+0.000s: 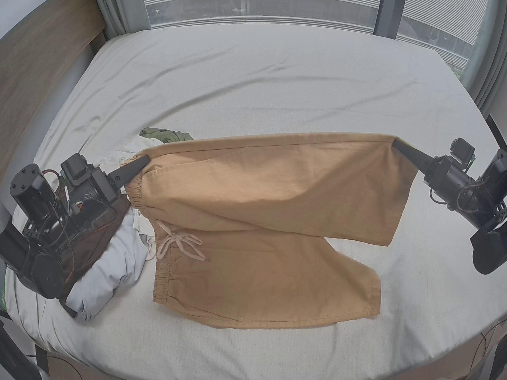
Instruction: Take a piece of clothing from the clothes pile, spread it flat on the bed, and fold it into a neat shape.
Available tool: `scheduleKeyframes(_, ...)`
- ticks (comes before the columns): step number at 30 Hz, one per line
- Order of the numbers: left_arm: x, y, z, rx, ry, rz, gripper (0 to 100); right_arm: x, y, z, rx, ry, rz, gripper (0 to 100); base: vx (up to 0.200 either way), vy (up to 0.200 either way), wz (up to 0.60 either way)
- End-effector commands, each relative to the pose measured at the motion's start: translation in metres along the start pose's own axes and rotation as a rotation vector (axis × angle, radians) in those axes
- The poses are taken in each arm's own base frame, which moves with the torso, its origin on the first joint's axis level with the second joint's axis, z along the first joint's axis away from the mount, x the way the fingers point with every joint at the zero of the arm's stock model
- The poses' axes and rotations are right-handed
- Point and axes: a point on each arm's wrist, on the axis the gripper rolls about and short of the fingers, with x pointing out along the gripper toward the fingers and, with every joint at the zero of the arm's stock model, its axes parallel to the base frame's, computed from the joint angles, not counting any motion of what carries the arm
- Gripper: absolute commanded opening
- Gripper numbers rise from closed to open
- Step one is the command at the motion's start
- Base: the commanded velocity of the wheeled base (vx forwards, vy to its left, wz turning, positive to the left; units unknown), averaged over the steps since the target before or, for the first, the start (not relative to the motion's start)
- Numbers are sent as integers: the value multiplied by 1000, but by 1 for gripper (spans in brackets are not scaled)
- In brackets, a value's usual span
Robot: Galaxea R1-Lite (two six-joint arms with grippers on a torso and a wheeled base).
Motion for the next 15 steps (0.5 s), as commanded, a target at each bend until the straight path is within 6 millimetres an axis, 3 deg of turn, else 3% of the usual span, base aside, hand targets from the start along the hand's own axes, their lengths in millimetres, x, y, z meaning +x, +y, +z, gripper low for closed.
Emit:
scheduleKeyframes(1, 14, 17, -3, 25, -31, 51, 0, -1, -17, 0, 5, -2, -40, 0, 0, 0, 0)
scheduleKeyframes(15, 38, 26, -8, 41, -68, 58, 0, 14, -29, 8, 44, -8, -34, 0, 0, 0, 0)
